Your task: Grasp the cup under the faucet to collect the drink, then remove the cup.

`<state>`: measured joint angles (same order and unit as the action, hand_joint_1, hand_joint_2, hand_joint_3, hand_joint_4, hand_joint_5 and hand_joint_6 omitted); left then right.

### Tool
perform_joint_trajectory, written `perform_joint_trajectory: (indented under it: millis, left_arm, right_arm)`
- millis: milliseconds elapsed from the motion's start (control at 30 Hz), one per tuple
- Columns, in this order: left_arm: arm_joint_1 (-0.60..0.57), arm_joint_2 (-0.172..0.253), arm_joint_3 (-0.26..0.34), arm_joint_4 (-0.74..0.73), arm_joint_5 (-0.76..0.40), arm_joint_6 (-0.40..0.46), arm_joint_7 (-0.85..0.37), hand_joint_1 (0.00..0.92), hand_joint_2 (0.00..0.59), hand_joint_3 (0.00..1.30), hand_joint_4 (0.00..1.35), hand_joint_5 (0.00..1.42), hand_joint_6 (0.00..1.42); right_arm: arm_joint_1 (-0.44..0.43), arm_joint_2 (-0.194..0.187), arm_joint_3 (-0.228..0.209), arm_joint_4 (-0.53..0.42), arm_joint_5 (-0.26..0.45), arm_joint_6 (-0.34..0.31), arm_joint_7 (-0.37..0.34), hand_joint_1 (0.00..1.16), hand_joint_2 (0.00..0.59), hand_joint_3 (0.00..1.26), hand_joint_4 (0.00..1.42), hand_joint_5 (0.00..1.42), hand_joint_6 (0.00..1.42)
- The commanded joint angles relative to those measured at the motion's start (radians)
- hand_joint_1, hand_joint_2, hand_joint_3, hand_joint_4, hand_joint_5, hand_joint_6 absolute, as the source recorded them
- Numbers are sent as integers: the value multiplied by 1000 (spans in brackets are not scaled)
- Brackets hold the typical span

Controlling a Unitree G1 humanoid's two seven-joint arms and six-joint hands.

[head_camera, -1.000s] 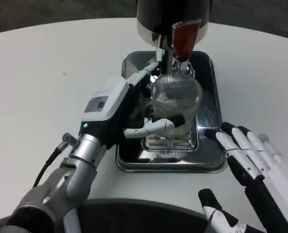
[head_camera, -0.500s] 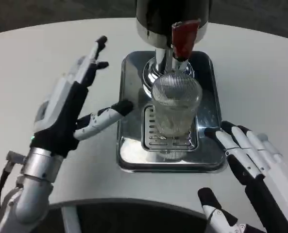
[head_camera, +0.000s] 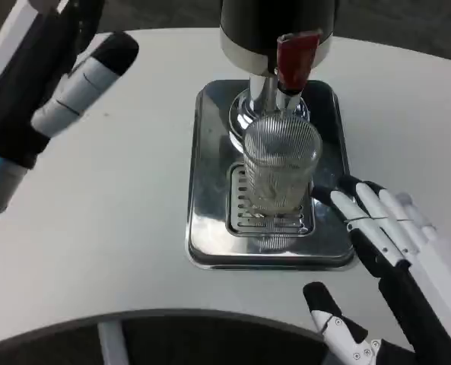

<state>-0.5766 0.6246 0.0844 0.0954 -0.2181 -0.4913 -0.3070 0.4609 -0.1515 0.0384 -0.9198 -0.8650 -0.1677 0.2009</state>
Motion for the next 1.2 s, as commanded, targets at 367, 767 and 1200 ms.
perform_joint_trajectory:
  millis: [367,767,1200]
  left_arm:
    - [-271,-69,-10,21,-339,447,-446,0,94,0,0,0,0]
    - [-410,-166,-31,248,-296,553,-590,0,81,0,0,1,0]
    - [-440,-214,-36,316,-244,567,-684,0,71,0,0,28,0]
  right_arm:
    - [15,-7,-29,-17,37,14,4,237,455,106,22,15,17]
    - [32,1,-35,-19,37,14,-4,222,454,105,22,15,17]
    - [42,7,-40,-17,40,12,-5,215,454,105,22,23,17]
